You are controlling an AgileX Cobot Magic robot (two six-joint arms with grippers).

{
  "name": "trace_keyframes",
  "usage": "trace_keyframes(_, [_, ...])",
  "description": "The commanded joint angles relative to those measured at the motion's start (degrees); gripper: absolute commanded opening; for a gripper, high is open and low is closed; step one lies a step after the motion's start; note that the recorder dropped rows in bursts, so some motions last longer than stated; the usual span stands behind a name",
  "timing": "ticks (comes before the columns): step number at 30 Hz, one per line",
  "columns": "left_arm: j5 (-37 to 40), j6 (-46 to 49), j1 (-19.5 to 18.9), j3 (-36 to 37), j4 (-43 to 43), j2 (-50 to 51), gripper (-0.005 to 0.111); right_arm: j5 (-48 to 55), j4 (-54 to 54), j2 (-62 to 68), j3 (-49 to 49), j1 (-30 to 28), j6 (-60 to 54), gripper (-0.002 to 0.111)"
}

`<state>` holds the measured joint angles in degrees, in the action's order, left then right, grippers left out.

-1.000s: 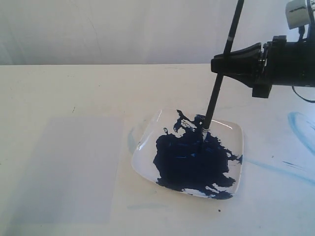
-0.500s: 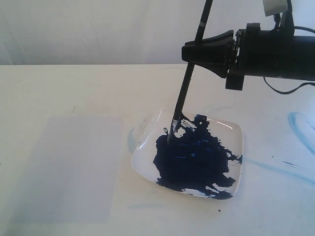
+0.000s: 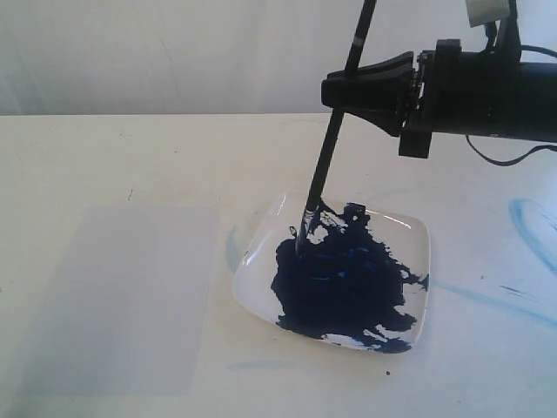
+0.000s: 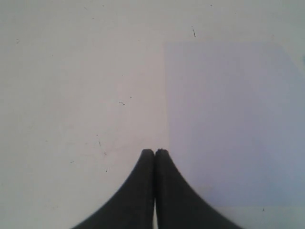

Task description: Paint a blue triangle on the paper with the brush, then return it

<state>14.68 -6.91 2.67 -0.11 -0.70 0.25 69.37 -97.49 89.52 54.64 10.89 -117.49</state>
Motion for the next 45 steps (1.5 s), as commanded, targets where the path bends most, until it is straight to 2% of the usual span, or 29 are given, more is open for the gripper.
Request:
trace_keyframes(1, [-0.52,5.32,0.36,0.11,-0.19,-0.25,0.0,0.59,-0.39,0.0,0.18,0.09,-0.78,0.0])
trace_keyframes(7, [-0.67,5.78,0.36,0.11,-0.19,-0.25,0.0,0.59,-0.39,0.0,0.18,0.09,-0.78,0.0])
trace_keyframes(11, [-5.3,5.78,0.36,0.11,-0.19,-0.25,0.0,0.59,-0.39,0.0,0.18,0.09,-0.49,0.0])
trace_keyframes(18, [-31.65,4.07,0.36,0.11,0.7,-0.25,0.0,0.59,-0.39,0.0,0.18,0.09,-0.35,0.0])
trace_keyframes(22, [-41.21,3.31,0.36,0.11,0.7,-0.25,0.0,0.59,-0.39,0.0,0.18,0.09,-0.35,0.0])
trace_keyframes(25, [-49.67,-6.53,0.36,0.11,0.7,-0.25,0.0,0.59,-0.39,0.0,0.18,0.09,-0.35,0.0])
trace_keyframes(27, [-54.69,-9.91,0.36,0.11,0.7,-0.25,0.0,0.59,-0.39,0.0,0.18,0.09,-0.35,0.0])
trace_keyframes(33, [-72.66,-7.84,0.36,0.11,0.7,-0.25,0.0,0.59,-0.39,0.0,0.18,0.09,-0.38,0.0])
trace_keyframes(35, [-72.85,-6.04,0.36,0.11,4.5,-0.25,0.0,0.59,-0.39,0.0,0.18,0.09,-0.38,0.0])
trace_keyframes(37, [-68.11,6.14,0.36,-1.94,19.09,-0.25,0.0,0.59,-0.39,0.0,0.18,0.09,-0.38,0.0])
trace_keyframes(38, [-66.96,11.77,0.36,-4.05,31.07,-0.25,0.0,0.59,-0.39,0.0,0.18,0.09,-0.38,0.0])
trace_keyframes(40, [-66.87,17.63,0.36,-9.3,46.11,0.58,0.0,0.59,-0.39,0.0,0.18,0.09,-0.38,0.0])
trace_keyframes(42, [-61.54,19.32,0.36,-13.68,45.41,5.27,0.0,0.59,-0.39,0.0,0.18,0.09,-0.38,0.0])
trace_keyframes(45, [-50.79,17.28,0.36,-18.8,29.55,16.92,0.0,0.59,-0.39,0.0,0.18,0.09,-0.38,0.0])
